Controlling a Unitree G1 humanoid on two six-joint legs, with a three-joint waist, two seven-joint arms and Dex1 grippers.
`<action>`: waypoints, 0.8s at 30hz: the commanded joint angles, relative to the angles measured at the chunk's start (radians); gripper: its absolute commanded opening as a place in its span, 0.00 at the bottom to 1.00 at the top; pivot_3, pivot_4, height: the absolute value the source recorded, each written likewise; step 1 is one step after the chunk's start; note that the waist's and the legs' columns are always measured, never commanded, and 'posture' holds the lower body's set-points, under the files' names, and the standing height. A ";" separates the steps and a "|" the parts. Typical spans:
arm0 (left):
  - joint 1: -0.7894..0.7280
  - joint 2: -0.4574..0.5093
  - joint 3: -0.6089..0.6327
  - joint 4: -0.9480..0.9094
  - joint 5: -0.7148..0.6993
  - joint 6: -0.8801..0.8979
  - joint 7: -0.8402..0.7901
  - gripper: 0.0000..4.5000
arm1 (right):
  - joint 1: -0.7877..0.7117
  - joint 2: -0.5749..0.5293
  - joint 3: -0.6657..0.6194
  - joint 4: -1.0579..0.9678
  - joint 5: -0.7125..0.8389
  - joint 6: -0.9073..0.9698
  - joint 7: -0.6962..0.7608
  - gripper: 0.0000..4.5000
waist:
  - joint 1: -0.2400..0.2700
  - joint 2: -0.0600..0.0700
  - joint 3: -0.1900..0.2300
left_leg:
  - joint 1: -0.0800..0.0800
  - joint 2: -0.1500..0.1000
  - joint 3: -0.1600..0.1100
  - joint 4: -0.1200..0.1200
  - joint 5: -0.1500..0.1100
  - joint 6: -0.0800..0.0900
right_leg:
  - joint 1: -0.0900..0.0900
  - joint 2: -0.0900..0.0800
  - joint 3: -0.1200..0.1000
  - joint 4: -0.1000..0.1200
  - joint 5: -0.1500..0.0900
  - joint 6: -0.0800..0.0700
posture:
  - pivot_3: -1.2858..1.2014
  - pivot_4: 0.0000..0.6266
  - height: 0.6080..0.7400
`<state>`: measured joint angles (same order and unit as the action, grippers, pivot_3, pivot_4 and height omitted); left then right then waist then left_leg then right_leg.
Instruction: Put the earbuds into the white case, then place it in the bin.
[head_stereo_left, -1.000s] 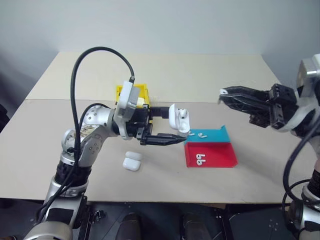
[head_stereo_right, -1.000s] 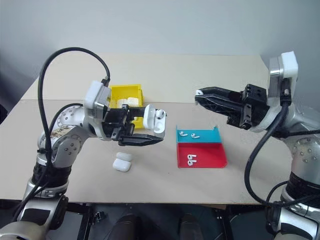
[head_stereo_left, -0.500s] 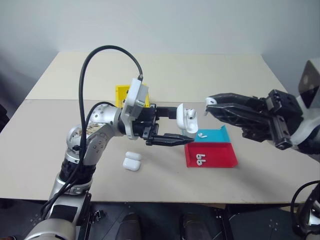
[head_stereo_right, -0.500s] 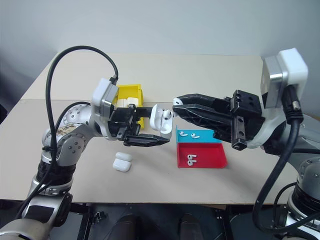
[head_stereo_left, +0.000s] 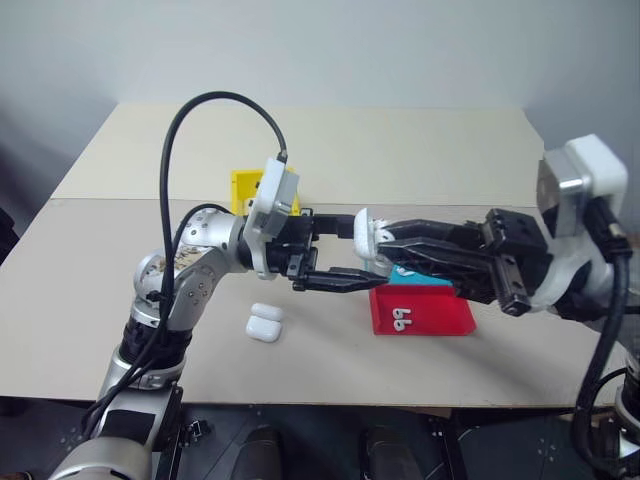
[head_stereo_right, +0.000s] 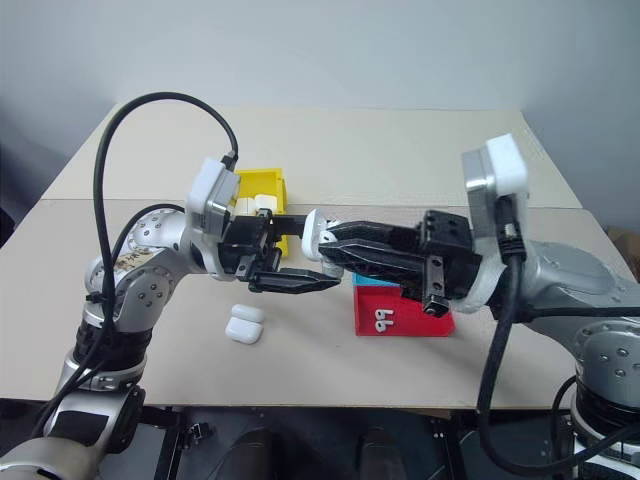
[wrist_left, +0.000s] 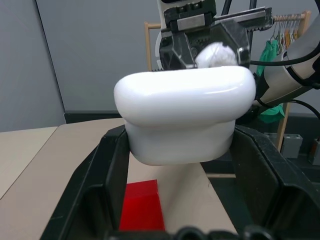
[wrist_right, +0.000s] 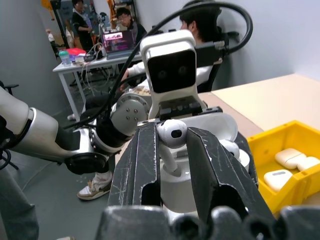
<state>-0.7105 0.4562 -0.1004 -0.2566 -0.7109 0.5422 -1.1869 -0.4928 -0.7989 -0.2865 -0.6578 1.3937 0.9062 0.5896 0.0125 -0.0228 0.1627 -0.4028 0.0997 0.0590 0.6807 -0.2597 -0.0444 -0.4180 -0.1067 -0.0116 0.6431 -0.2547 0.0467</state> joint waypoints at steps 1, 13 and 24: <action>-0.007 0.001 0.012 -0.038 -0.011 -0.017 0.002 0.61 | 0.000 -0.025 -0.001 -0.008 -0.002 -0.029 0.026 0.14 | 0.000 0.000 0.000 | 0.000 0.000 0.000 0.000 0.000 0.000 | 0.000 0.000 0.000 0.000 0.000 0.000 | 0.52 0.24 1.00; -0.009 -0.002 0.016 -0.033 -0.006 -0.023 0.002 0.61 | 0.015 -0.060 0.033 0.002 -0.059 -0.036 0.048 0.14 | 0.000 0.000 0.000 | 0.000 0.000 0.000 0.000 0.000 0.000 | 0.000 0.000 0.000 -0.001 0.000 0.000 | 0.52 0.24 1.00; -0.009 -0.005 0.017 -0.034 -0.010 -0.025 0.005 0.61 | 0.020 -0.082 0.040 0.015 -0.090 -0.045 0.021 0.64 | 0.000 0.000 0.000 | 0.000 0.000 0.000 0.000 0.000 0.000 | 0.000 0.000 0.000 -0.001 0.000 0.000 | 0.52 0.24 1.00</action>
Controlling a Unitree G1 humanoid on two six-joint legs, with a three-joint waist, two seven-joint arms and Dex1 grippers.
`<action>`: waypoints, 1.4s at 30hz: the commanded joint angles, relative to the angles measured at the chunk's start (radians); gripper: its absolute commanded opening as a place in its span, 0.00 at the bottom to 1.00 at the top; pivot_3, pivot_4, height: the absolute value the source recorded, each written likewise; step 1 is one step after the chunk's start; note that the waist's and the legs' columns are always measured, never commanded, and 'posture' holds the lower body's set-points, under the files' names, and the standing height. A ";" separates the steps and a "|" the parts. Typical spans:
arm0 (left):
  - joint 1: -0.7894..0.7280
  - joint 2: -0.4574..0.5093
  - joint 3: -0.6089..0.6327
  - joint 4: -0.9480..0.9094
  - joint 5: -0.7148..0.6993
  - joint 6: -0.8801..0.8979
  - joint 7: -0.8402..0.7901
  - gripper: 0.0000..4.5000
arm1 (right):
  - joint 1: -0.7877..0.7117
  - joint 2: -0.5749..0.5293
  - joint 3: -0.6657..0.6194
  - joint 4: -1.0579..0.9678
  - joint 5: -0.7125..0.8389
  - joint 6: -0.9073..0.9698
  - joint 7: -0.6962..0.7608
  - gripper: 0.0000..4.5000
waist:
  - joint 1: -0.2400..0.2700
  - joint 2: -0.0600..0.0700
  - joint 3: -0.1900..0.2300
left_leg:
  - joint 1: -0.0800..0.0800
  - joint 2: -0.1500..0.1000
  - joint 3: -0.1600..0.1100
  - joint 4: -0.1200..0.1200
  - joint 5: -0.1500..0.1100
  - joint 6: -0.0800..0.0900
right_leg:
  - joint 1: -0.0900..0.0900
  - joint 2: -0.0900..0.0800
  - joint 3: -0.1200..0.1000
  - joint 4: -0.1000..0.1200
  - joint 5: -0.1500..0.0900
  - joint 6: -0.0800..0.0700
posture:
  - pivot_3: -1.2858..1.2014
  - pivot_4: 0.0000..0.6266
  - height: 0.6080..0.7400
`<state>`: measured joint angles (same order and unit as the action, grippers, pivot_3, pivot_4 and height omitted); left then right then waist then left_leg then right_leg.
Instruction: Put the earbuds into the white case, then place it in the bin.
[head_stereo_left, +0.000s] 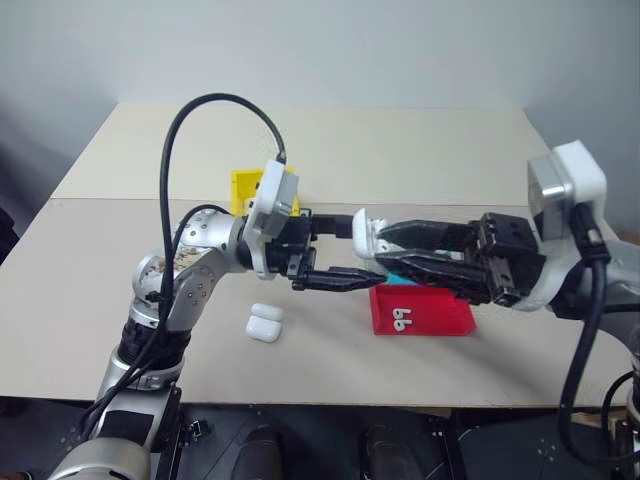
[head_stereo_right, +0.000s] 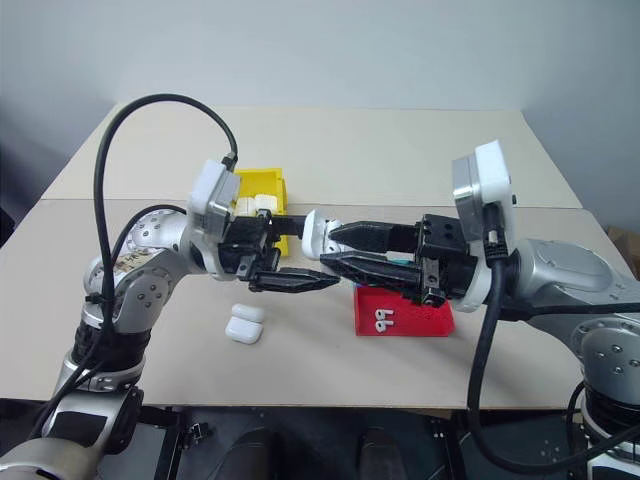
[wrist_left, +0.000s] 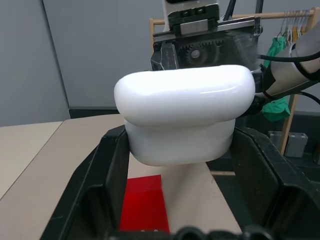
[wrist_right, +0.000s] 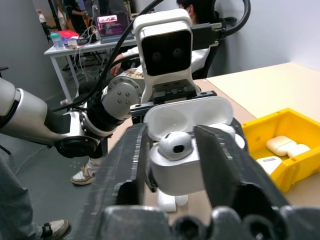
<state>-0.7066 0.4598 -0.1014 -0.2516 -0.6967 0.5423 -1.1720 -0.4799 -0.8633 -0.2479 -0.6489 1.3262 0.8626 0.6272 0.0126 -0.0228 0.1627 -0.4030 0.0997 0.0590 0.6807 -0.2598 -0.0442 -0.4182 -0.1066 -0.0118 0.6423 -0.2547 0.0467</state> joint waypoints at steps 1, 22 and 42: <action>-0.013 -0.008 0.018 -0.037 -0.023 -0.026 -0.010 0.61 | 0.008 -0.019 0.001 0.008 -0.025 -0.003 -0.013 0.69 | 0.000 0.000 0.000 | 0.000 0.000 0.000 0.000 0.000 0.000 | 0.000 0.000 0.000 0.000 0.000 0.000 | 0.52 0.24 1.00; -0.014 -0.016 0.012 -0.014 -0.005 -0.051 -0.027 0.61 | 0.067 -0.109 -0.142 0.048 -0.029 -0.061 0.179 0.69 | 0.001 0.000 0.000 | 0.000 0.000 0.000 0.000 0.000 0.000 | 0.000 0.000 0.000 0.000 0.000 0.000 | 0.52 0.24 1.00; -0.104 -0.075 -0.061 0.158 0.090 -0.101 -0.074 0.61 | -0.612 -0.001 0.431 0.475 -0.813 -0.545 0.720 0.01 | 0.001 0.000 0.000 | -0.002 0.000 0.001 0.001 0.000 0.000 | -0.003 0.000 0.001 0.000 0.000 0.001 | 0.52 0.24 1.00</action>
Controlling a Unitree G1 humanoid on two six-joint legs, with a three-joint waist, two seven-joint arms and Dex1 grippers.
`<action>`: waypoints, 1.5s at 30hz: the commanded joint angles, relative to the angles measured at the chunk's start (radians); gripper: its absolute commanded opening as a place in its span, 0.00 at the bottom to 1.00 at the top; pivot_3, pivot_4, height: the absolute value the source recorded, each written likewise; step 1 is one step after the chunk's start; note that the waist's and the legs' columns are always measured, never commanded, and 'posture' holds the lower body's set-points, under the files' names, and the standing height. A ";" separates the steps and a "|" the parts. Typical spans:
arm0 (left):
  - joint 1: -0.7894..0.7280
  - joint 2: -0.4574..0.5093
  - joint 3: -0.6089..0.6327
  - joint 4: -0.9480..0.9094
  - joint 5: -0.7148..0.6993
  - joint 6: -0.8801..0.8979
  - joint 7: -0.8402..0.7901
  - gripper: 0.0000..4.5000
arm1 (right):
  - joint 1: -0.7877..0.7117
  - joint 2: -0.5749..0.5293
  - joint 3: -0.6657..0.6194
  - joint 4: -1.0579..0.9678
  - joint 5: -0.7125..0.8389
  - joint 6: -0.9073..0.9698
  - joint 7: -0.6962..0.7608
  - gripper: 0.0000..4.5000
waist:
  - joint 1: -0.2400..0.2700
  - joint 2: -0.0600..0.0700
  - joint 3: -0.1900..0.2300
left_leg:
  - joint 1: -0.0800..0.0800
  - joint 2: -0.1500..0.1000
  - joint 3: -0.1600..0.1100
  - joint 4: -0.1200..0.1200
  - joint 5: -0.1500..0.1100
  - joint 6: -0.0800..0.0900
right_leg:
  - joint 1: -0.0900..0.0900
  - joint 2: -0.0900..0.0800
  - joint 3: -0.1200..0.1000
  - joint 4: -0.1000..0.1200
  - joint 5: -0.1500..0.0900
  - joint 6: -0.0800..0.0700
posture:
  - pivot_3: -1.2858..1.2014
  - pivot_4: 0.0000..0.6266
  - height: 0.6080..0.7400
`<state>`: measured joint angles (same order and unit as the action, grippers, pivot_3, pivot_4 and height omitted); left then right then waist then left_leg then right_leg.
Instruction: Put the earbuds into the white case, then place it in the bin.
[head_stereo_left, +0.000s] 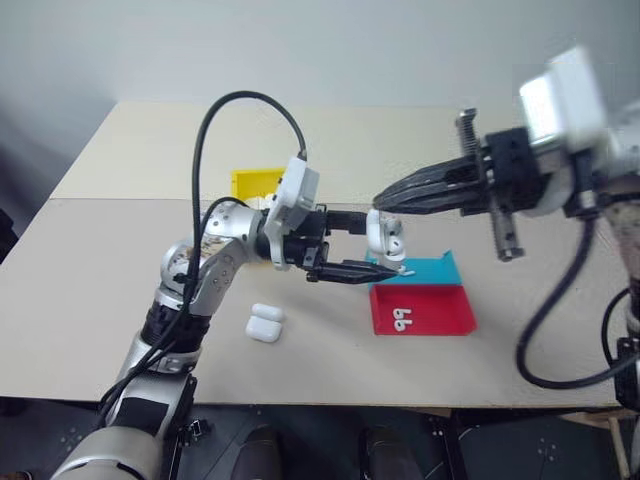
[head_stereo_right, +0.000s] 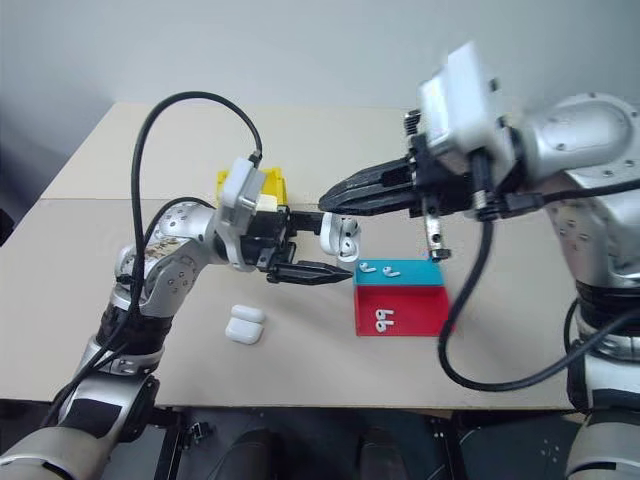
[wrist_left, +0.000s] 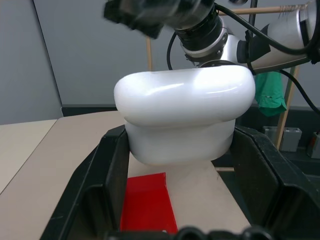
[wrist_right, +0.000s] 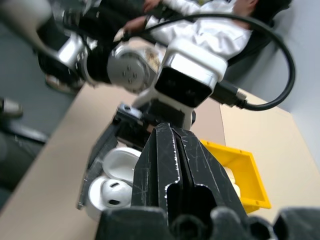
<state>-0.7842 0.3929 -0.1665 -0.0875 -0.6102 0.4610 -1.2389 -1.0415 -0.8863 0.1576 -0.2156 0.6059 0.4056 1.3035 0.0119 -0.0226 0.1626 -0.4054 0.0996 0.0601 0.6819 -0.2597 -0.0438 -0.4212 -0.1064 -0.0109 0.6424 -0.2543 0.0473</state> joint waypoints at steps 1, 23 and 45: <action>-0.026 -0.011 0.002 -0.005 0.006 -0.021 -0.008 0.61 | -0.068 0.041 0.035 0.056 -0.109 -0.103 0.052 0.01 | 0.001 0.000 0.000 | 0.000 0.000 0.000 0.000 0.000 0.000 | 0.000 0.000 0.000 0.000 0.000 0.000 | 0.52 0.24 1.00; 0.005 -0.012 0.046 -0.048 0.015 -0.021 0.045 0.61 | 0.089 -0.040 -0.126 0.042 -0.161 -0.149 0.099 0.01 | 0.001 0.000 0.000 | 0.000 0.000 0.000 0.000 0.001 -0.001 | 0.001 0.000 -0.001 0.004 0.000 0.000 | 0.52 0.24 1.00; -0.047 -0.044 0.202 0.277 0.383 0.041 0.854 0.61 | 0.586 0.088 -0.451 -0.477 0.379 0.492 -0.685 0.01 | 0.014 -0.001 0.000 | 0.003 0.000 -0.002 0.002 0.000 0.000 | 0.005 0.000 -0.002 0.003 0.000 0.000 | 0.52 0.24 1.00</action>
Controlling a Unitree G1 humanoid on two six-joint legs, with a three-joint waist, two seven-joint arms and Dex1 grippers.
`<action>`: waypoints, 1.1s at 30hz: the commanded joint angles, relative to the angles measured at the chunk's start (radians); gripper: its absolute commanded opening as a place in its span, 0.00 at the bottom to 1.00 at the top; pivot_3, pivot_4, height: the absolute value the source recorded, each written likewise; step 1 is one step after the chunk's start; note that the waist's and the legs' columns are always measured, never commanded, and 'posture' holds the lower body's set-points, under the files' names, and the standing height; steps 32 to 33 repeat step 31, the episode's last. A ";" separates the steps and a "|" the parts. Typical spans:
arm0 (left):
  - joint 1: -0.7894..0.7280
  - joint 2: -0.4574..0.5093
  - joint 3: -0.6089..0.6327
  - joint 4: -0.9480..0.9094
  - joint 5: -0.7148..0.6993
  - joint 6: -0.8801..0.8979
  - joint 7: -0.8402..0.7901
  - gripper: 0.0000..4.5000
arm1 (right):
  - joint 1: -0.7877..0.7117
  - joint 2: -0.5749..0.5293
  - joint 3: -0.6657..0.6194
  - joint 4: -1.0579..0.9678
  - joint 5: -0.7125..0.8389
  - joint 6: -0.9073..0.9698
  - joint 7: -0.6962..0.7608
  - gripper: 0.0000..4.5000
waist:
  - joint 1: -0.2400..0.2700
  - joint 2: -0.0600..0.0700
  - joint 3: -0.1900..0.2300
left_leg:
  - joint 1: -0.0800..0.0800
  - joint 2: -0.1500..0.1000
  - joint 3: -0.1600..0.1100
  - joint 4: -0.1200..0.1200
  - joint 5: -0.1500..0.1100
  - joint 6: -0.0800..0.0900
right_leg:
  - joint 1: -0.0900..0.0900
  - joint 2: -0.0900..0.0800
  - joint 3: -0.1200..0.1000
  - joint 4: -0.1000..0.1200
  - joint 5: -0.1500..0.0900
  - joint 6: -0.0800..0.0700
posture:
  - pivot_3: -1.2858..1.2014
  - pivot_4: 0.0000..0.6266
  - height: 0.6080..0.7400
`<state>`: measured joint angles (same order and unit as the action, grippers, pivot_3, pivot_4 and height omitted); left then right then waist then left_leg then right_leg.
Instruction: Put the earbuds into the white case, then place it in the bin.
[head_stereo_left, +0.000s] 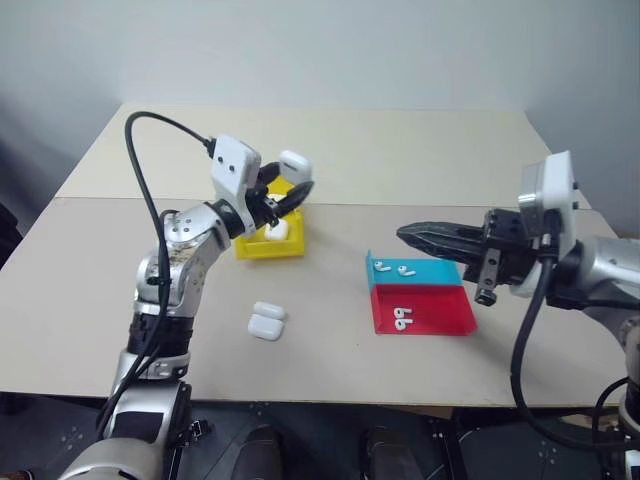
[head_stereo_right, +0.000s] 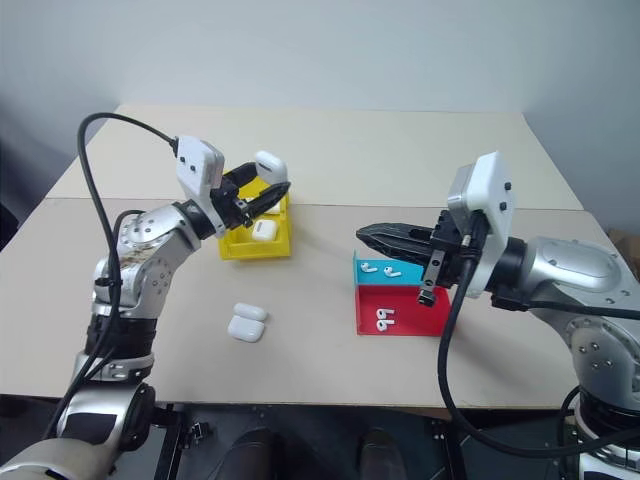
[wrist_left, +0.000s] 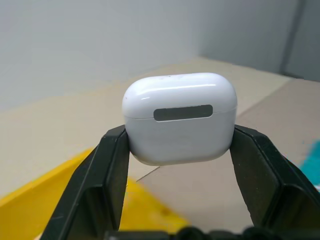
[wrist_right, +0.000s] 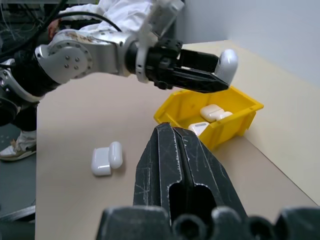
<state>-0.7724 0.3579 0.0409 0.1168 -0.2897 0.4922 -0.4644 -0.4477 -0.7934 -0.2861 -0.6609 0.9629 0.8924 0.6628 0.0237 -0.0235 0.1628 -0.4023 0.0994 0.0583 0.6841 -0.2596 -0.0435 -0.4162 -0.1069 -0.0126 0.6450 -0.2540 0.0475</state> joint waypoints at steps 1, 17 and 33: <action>-0.073 -0.014 -0.014 0.106 0.080 0.013 0.094 0.61 | -0.007 -0.007 -0.004 -0.034 0.025 0.004 -0.052 0.01 | 0.003 0.000 0.000 | -0.001 0.000 0.000 0.000 0.000 0.000 | -0.001 0.000 0.000 0.000 0.000 0.000 | 0.52 0.24 1.00; 0.021 0.075 0.037 -0.018 0.032 -0.016 -0.082 0.98 | 0.120 0.053 0.018 -0.052 -0.051 -0.129 -0.123 0.00 | -0.011 0.000 0.000 | -0.003 0.000 0.000 -0.003 0.000 0.000 | -0.004 0.000 0.000 0.001 0.001 0.001 | 0.52 0.24 1.00; 0.634 0.524 0.420 -0.590 -0.541 0.240 -0.620 0.98 | 0.292 0.038 -0.018 0.070 -0.155 -0.247 0.034 0.00 | -0.015 0.000 0.000 | 0.000 0.001 0.001 -0.004 0.000 -0.001 | -0.004 0.000 0.001 -0.001 0.000 0.000 | 0.52 0.24 1.00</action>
